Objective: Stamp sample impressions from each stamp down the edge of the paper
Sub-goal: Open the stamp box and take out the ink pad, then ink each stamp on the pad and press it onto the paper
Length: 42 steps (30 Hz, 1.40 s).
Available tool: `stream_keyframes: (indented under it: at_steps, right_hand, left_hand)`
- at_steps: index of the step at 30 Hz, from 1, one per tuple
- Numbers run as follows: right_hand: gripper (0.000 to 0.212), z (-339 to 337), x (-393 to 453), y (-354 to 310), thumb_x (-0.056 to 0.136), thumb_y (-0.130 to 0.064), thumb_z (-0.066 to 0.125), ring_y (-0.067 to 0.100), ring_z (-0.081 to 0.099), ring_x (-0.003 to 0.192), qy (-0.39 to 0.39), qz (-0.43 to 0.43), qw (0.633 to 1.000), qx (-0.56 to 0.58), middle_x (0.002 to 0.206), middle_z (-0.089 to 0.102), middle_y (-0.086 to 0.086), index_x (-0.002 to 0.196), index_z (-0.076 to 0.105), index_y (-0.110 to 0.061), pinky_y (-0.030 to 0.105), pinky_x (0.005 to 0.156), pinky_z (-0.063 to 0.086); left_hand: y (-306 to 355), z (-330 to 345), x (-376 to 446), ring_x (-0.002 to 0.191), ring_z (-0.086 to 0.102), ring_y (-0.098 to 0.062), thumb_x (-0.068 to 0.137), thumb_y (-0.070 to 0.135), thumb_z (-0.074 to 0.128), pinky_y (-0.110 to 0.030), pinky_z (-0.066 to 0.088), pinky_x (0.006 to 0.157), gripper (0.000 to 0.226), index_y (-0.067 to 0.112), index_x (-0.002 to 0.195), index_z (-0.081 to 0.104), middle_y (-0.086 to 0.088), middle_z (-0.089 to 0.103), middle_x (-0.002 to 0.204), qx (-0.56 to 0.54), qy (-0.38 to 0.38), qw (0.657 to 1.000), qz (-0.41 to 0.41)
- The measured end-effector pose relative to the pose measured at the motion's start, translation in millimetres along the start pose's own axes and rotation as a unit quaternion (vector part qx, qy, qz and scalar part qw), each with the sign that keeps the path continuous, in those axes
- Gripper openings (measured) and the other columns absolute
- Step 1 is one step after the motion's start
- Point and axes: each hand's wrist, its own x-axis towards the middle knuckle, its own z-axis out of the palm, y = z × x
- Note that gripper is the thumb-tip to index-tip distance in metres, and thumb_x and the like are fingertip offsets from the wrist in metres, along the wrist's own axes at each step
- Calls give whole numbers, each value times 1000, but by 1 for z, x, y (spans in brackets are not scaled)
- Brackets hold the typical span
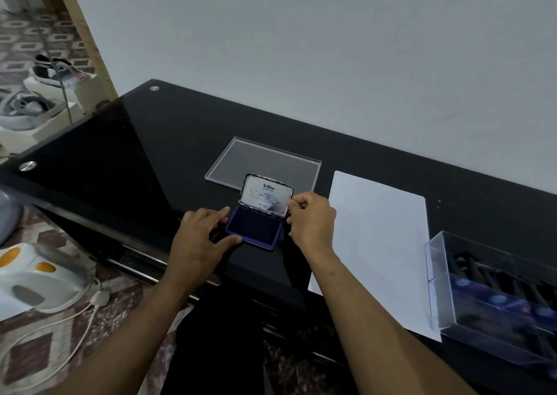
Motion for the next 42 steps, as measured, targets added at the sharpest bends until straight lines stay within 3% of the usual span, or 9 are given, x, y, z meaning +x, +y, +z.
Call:
stream_keyframes:
  at_steps: [9,16,19,22,25,28,34,38,42]
  right_hand:
    - [33,4,0,0,93,-6,61,16,66,58,2,19,1000,-25,61,65,1,61,66,-14,38,53,60]
    - [29,1,-5,0,95,-10,61,15,67,64,0,22,1000,-10,65,66,2,67,67,-9,39,59,62]
    - [26,-4,-9,-1,95,-12,62,14,68,69,-4,21,1000,-2,69,67,1,70,67,-8,38,61,62]
    - [26,-15,-17,-2,94,-13,65,13,69,73,-15,14,1000,8,75,69,-2,69,63,-20,38,63,62]
    - [7,-32,-24,1,91,-15,68,12,68,70,-9,-6,1000,-1,76,68,-5,87,73,-15,36,67,61]
    - [14,-56,-29,5,90,-20,71,11,69,81,7,-36,998,-45,89,73,-2,101,75,-12,25,77,58]
    - [28,-116,-38,23,90,-27,71,14,68,95,49,-31,994,-97,108,73,2,115,72,-13,24,91,53]
    - [27,-159,-47,40,91,-26,70,14,67,93,80,-2,991,-107,108,72,3,114,71,-13,25,91,54]
    - [25,-198,-58,56,91,-24,70,9,65,86,110,18,987,-112,103,72,1,114,70,-13,21,83,54]
  left_hand:
    - [1,0,2,102,46,-8,73,34,88,-14,36,83,64,18,131,67,11,62,106,15,-1,1000,-1]
    - [5,-2,2,104,45,-8,75,36,86,-12,35,79,64,19,134,65,11,62,109,23,-12,1000,-11]
    - [6,-3,2,104,47,-9,75,34,86,-16,36,81,66,20,135,64,11,60,108,22,-21,999,-17]
    - [9,-6,2,103,51,-13,74,34,87,-24,43,85,71,22,139,59,8,59,110,17,-27,999,-21]
    - [19,-6,1,112,54,-18,79,37,84,-33,48,92,70,22,141,56,3,58,118,16,-19,999,-25]
    - [39,0,-1,117,49,-22,83,41,78,-31,41,95,61,21,137,58,-3,58,123,38,-15,999,-10]
    - [111,28,-9,120,49,-25,84,40,77,-34,40,99,53,20,131,62,-6,57,126,24,-32,999,35]
    - [154,58,-20,120,51,-22,87,43,73,-34,42,99,49,23,131,62,-3,58,127,3,-87,993,83]
    - [199,86,-40,124,49,-15,90,41,70,-24,35,96,45,25,131,62,5,56,130,-23,-116,983,144]
